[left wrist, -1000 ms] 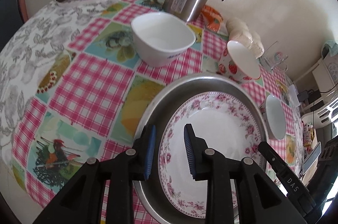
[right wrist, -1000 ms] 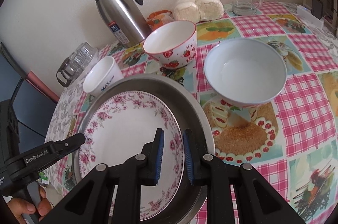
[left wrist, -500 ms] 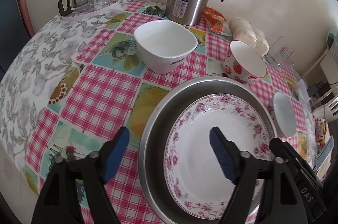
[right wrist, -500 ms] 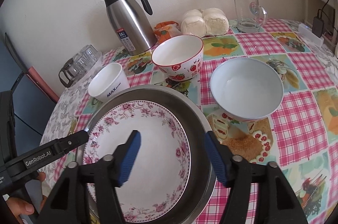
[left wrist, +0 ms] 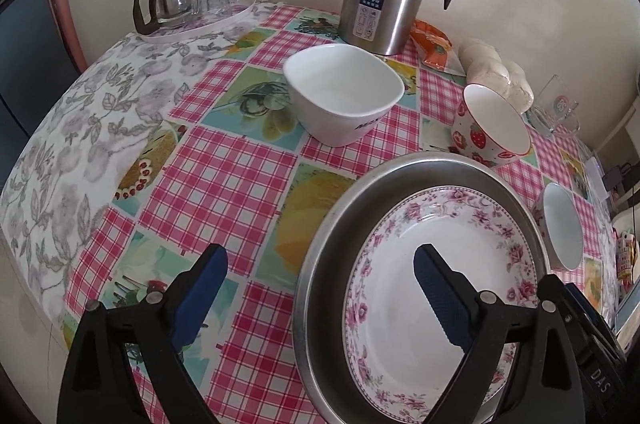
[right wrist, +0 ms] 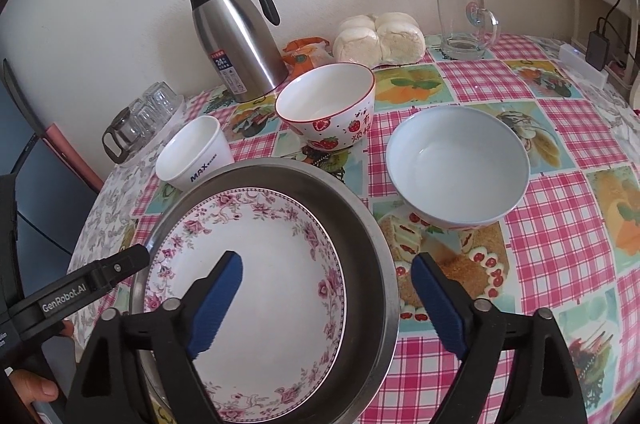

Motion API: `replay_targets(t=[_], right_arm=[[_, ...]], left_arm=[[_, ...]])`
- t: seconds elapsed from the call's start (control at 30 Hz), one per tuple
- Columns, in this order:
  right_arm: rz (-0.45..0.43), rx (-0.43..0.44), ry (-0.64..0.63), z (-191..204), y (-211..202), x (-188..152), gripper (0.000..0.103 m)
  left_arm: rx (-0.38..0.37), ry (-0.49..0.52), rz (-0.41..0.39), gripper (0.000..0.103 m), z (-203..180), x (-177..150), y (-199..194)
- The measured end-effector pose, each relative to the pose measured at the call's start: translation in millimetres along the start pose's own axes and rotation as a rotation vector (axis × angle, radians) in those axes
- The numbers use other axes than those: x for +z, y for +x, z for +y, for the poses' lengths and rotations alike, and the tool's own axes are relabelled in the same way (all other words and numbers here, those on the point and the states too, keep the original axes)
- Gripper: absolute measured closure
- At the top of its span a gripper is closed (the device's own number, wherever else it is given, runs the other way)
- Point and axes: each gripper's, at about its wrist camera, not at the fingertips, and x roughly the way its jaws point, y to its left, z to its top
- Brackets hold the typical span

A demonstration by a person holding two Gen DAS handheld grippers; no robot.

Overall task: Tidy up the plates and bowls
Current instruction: 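Open both grippers and lift them off the floral plate rim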

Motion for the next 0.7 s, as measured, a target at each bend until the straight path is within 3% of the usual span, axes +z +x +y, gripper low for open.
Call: replay_targets(t=[0.17, 0.43, 0.7], right_arm=[[-0.007, -0.004, -0.004, -2, -2, 0, 0.000], [-0.038, -0.016, -0.002, -8, -7, 2, 0.000], [-0.105, -0.030, -0.007, -16, -15, 6, 0.000]], left_arm=[[0.011, 0.000, -0.013, 0.008, 1, 1, -1], [0.061, 0.024, -0.061, 0.008, -5, 3, -6], [0.024, 0.024, -0.143, 0.008, -19, 19, -15]])
